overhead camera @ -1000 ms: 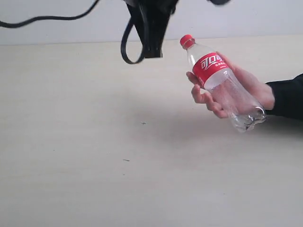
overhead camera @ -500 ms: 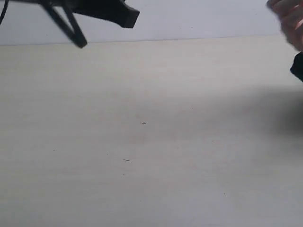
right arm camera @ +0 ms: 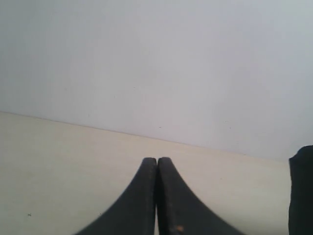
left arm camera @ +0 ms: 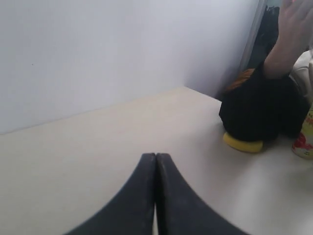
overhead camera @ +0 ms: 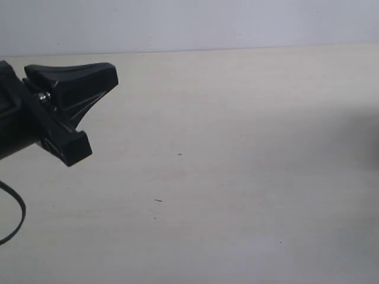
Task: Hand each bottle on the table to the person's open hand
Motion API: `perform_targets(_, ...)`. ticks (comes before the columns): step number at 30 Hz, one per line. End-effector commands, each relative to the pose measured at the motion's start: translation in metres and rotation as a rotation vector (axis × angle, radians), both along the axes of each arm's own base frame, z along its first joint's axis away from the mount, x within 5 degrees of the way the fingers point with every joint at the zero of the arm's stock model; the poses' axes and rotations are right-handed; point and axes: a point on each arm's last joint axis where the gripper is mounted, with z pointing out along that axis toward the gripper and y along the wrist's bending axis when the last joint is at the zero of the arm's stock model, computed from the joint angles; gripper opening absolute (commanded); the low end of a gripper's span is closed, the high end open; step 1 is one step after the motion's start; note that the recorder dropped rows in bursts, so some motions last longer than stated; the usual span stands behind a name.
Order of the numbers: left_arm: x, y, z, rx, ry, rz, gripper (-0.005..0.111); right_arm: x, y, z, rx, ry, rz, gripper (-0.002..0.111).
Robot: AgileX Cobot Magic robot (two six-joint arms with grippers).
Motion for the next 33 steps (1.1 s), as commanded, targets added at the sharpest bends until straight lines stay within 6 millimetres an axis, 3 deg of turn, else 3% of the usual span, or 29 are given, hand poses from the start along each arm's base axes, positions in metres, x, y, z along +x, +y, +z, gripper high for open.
perform_targets(1,-0.006,0.005,-0.011,-0.012,0.030,0.005,0.001,-0.001,-0.001,0.003,0.001,-0.023,-0.003,0.000)
perform_targets(12,-0.008,0.003,-0.012,-0.003,0.039,-0.006,0.001,-0.001,-0.001,0.003,0.001,-0.023,-0.003,0.000)
perform_targets(17,-0.015,0.008,-0.004,0.068,-0.038,-0.013,0.001,-0.001,0.000,0.003,0.001,-0.025,-0.002,0.000)
perform_targets(20,-0.029,0.030,0.003,0.045,0.074,0.087,0.001,-0.001,0.000,0.003,0.003,-0.024,-0.001,0.000)
perform_targets(24,-0.059,0.086,0.004,-0.080,0.309,0.442,0.001,-0.001,0.000,0.003,0.002,-0.024,-0.001,0.000)
perform_targets(26,-0.075,0.105,0.005,-0.126,0.272,0.565,0.001,-0.001,0.000,0.003,0.002,-0.024,-0.001,0.000)
perform_targets(29,-0.095,0.117,0.004,-0.191,0.128,0.645,0.001,-0.001,0.000,0.003,0.002,-0.024,-0.001,0.000)
perform_targets(33,-0.110,0.122,-0.018,-0.245,0.008,0.697,0.001,-0.001,0.000,0.003,0.002,-0.024,-0.001,0.000)
